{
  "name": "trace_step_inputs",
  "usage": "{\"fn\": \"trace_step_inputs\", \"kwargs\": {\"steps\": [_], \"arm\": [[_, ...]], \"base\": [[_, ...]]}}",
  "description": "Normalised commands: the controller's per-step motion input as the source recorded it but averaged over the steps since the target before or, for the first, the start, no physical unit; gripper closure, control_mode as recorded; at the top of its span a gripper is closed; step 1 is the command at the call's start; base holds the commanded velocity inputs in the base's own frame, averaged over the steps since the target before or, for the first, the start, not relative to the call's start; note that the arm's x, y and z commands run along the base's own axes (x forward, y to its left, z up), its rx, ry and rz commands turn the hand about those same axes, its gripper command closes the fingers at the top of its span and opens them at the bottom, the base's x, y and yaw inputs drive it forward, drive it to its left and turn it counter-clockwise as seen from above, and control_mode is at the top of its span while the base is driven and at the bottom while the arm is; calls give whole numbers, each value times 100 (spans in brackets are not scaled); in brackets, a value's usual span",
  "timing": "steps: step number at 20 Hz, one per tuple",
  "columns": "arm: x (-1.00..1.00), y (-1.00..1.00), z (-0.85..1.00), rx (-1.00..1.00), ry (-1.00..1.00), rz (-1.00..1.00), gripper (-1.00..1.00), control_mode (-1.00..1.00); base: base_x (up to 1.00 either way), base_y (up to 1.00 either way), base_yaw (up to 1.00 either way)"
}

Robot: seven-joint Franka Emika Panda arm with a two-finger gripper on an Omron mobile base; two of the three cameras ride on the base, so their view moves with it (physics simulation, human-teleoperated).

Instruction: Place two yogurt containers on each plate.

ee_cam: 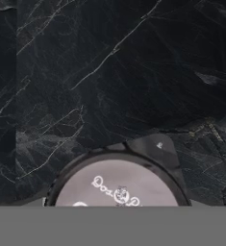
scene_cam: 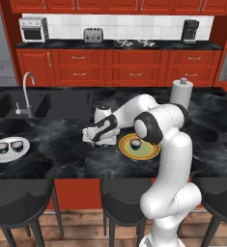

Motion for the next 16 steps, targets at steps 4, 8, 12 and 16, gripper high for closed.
{"fn": "trace_step_inputs", "kwargs": {"steps": [4, 8, 12, 16], "arm": [[2, 0, -7, 0, -3, 0, 100, -100], [-43, 6, 51, -6, -9, 0, 100, -100], [-77, -2, 100, -9, -5, -2, 100, -100], [-69, -60, 94, -1, -2, -2, 100, -100]], "base": [[0, 0, 0], [0, 0, 0], [0, 0, 0], [0, 0, 0]]}}
